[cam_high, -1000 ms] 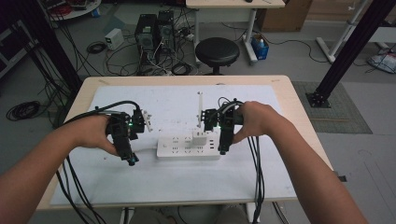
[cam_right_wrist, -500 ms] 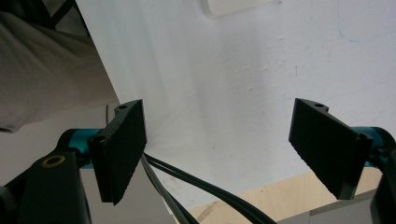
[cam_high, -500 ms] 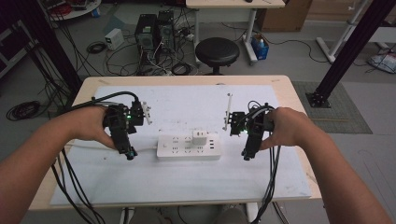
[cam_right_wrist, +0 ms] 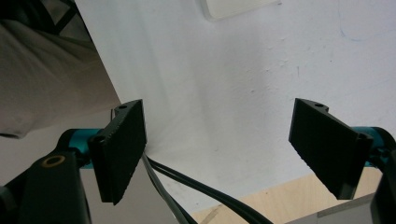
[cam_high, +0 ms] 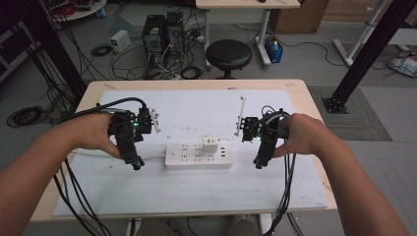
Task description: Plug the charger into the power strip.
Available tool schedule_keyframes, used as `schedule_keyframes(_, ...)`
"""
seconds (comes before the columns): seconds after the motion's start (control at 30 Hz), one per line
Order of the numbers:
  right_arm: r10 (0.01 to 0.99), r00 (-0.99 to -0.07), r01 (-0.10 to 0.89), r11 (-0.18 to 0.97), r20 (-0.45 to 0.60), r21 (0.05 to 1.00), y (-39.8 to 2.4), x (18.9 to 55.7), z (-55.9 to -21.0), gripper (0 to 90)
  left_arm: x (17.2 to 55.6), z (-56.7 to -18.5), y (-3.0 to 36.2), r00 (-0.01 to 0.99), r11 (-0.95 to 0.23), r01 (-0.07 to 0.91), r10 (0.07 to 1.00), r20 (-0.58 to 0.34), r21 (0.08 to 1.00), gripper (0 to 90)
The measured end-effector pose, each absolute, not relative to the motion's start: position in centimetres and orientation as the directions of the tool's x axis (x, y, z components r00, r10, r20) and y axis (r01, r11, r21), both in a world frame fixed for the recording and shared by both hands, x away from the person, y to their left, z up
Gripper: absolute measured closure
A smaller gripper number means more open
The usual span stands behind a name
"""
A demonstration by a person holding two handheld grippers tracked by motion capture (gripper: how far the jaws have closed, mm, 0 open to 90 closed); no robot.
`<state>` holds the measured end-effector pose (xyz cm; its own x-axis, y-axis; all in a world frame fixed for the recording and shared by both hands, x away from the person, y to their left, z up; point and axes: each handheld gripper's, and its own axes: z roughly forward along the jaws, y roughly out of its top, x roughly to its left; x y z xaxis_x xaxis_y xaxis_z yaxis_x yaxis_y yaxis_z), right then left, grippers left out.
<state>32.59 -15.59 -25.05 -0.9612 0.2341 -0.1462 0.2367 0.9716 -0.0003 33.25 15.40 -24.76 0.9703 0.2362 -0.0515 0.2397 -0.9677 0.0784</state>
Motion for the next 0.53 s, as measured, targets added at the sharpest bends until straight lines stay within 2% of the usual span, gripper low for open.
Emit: schedule_keyframes(0.53, 0.249, -0.959, 0.251, 0.968, -0.137, 0.002, -15.69, 32.28, -24.82, 18.8, 33.27, -24.81, 15.19, 0.969, -0.968, 0.243, 0.239, -0.057, 0.070, 18.9)
